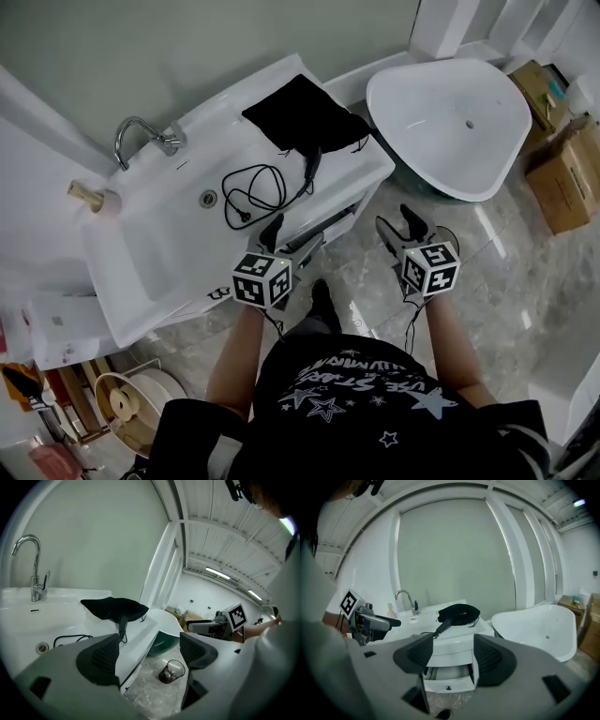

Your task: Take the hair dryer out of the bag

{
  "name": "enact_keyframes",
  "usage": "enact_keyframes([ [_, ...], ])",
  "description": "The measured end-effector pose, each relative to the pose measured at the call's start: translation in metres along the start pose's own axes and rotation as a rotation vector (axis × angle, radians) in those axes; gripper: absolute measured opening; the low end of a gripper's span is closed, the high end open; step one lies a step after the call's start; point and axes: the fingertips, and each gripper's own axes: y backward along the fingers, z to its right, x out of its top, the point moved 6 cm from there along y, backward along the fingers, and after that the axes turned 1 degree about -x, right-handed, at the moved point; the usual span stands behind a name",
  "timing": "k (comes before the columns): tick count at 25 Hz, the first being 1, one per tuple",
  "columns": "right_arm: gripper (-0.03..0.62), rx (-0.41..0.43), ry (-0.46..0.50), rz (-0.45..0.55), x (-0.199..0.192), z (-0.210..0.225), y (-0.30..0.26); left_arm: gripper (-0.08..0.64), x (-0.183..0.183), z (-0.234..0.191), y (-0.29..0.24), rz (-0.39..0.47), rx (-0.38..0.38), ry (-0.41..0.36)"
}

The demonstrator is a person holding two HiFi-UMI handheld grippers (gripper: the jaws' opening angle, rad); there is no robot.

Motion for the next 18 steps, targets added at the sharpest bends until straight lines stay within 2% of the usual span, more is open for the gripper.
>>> enact_keyframes([
  [10, 0.253, -0.044, 0.029, -0.013, 0.039, 0.017, -0.063, 0.407, 0.036, -0.052, -0.044, 0.002, -0.056, 0.010],
  [18, 0.250, -0.088, 0.085, -0.050, 0.052, 0.029, -0.090, 0.407, 0.041, -0.068, -0.065, -0.024, -0.083, 0.008],
])
